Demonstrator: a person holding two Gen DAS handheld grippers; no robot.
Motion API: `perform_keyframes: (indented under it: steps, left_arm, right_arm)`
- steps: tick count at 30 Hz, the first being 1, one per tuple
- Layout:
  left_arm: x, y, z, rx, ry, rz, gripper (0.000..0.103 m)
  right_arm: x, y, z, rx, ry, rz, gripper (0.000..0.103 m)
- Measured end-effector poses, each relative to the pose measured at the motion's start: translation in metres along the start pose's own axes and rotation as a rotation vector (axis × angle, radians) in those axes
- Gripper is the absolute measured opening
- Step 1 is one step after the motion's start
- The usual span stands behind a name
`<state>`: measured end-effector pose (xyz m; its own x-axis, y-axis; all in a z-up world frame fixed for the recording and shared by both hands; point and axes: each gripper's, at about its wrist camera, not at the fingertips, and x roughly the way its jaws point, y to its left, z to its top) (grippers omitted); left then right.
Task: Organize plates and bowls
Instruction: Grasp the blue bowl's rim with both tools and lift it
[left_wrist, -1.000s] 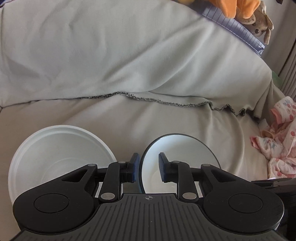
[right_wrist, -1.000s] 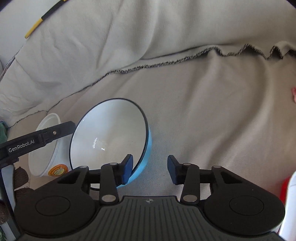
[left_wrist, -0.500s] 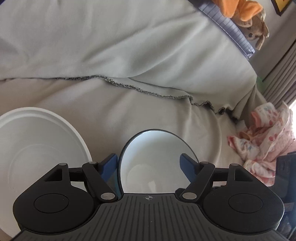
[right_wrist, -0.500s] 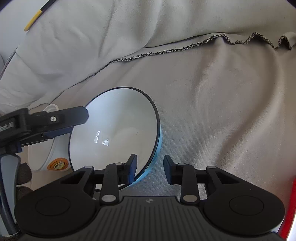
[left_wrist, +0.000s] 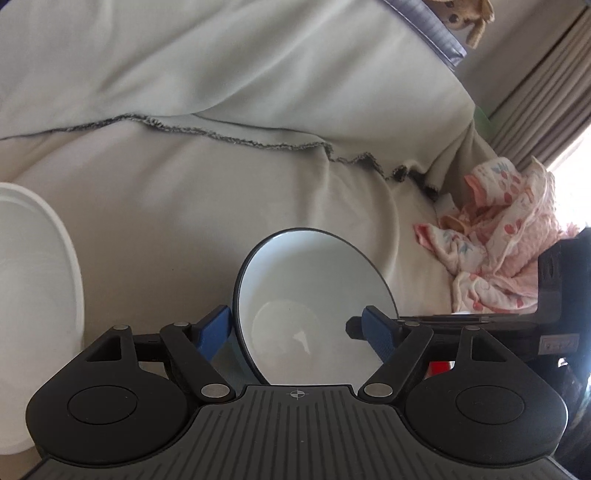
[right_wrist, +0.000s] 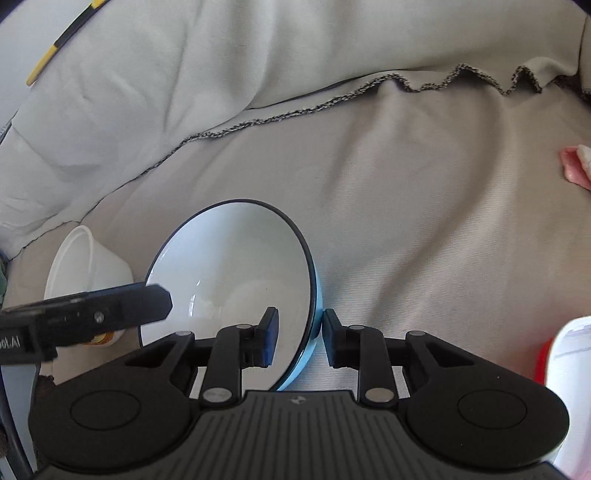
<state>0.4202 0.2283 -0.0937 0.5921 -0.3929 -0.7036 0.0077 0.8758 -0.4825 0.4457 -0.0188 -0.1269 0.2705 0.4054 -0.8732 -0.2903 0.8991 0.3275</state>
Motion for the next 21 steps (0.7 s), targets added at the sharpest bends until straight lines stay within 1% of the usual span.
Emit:
perform_keyframes:
  steps: [2,4,5,7,11,13,15,16,18,21]
  left_arm:
    - [0.010,-0.004,-0.004,0.020,0.005,0.039,0.081]
    - [0.020,-0.002,-0.007,0.017,0.012,0.054,0.080]
    - [0.025,0.000,-0.008,0.004,0.023,0.051,0.078]
    - [0.035,0.006,-0.009,-0.025,0.042,0.034,0.077]
    - [0.045,0.012,-0.010,-0.057,0.044,0.007,0.077]
    - [0.049,0.015,-0.011,-0.071,0.048,0.006,0.072]
    - [0.054,0.016,-0.012,-0.077,0.060,0.027,0.060]
    - [0.056,0.018,-0.012,-0.086,0.064,0.034,0.058]
    - [0.055,0.022,-0.012,-0.114,0.060,0.021,0.057]
    - [0.056,0.027,-0.010,-0.142,0.069,0.001,0.057]
  right_arm:
    - [0.000,-0.006,-0.002,0.018,0.006,0.020,0.025]
    - [0.001,-0.006,-0.003,0.021,0.005,0.027,0.025]
    - [0.003,-0.005,-0.002,0.019,0.003,0.024,0.026]
    - [0.005,-0.005,-0.002,0.021,0.007,0.027,0.028]
    - [0.017,-0.009,0.000,0.055,0.042,0.050,0.028]
    - [0.024,-0.013,0.000,0.088,0.064,0.066,0.028]
    - [0.032,-0.015,-0.001,0.117,0.084,0.081,0.028]
    - [0.036,-0.017,-0.001,0.131,0.094,0.090,0.028]
    - [0.041,-0.017,-0.002,0.153,0.110,0.103,0.028]
    - [0.042,-0.014,-0.002,0.140,0.112,0.092,0.028]
